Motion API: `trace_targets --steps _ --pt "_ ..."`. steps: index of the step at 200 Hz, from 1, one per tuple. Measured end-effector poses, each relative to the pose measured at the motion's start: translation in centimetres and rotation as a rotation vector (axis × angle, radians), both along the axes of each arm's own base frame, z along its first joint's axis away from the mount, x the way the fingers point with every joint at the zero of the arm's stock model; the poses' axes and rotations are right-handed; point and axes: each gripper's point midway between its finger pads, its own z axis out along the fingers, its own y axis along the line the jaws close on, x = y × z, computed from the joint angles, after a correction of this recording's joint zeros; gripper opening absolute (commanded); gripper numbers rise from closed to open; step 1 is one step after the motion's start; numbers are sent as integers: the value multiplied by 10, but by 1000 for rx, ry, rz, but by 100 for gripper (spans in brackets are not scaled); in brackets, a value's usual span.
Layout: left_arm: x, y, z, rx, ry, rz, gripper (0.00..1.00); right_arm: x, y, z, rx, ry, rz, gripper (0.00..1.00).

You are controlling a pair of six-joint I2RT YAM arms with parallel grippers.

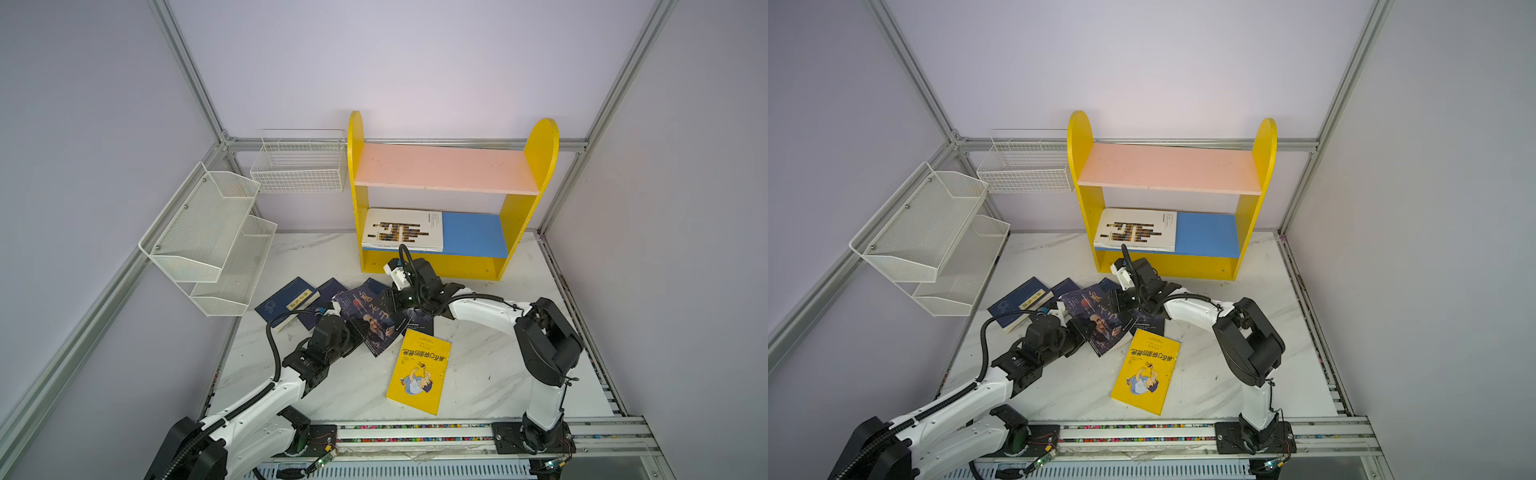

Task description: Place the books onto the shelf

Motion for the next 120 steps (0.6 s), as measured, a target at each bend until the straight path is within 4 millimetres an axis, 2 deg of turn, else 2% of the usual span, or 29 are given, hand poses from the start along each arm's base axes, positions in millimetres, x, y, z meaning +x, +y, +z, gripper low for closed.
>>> trace_targets --steps 15,24,44,58,86,120 --pt "1 -11 26 -21 -28 -53 0 14 -28 32 66 -3 -86 68" --pt "1 -19 39 -30 -41 -85 0 26 -54 49 106 1 -157 70" --pt "2 -44 73 -45 -84 -169 0 46 -113 72 164 6 -310 77" --pt "3 -62 94 -54 -112 -224 0 52 -144 83 192 4 -386 83" --pt "14 -93 127 -65 -154 -288 0 40 -173 113 267 -4 -453 89" --pt "42 -113 144 -66 -186 -286 0 22 -203 154 369 -42 -510 91"
